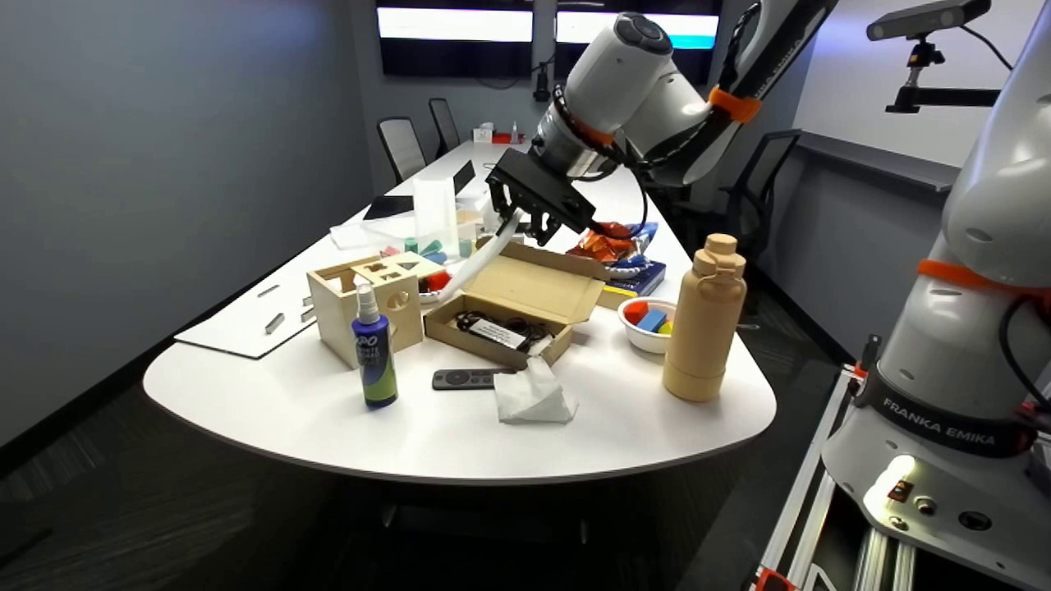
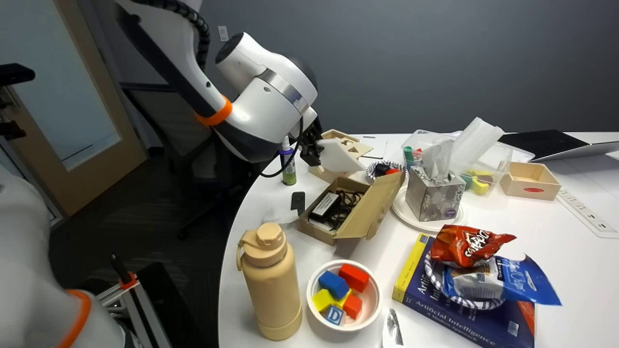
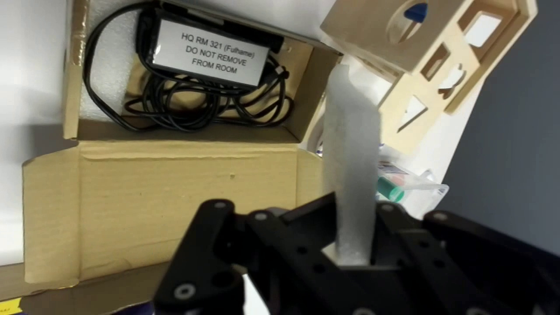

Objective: Put the styrofoam on the table

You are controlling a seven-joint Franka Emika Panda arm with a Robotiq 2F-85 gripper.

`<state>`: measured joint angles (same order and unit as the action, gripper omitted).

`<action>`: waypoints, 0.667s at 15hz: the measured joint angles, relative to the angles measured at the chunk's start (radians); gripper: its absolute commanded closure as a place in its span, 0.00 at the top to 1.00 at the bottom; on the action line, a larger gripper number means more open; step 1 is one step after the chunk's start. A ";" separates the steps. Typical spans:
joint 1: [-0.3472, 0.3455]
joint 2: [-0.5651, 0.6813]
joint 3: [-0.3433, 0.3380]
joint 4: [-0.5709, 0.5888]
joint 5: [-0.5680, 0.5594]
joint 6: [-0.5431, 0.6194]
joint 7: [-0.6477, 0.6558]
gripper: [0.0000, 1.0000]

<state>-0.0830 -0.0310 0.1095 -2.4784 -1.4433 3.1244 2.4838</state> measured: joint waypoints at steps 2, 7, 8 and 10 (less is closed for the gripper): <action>0.007 -0.051 0.007 -0.018 0.027 0.019 -0.020 0.02; 0.053 -0.126 0.017 -0.073 0.123 0.055 -0.109 0.02; 0.062 -0.135 0.016 -0.079 0.134 0.066 -0.119 0.02; 0.082 -0.153 0.016 -0.090 0.152 0.074 -0.134 0.02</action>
<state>-0.0009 -0.1840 0.1254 -2.5684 -1.2918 3.1988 2.3499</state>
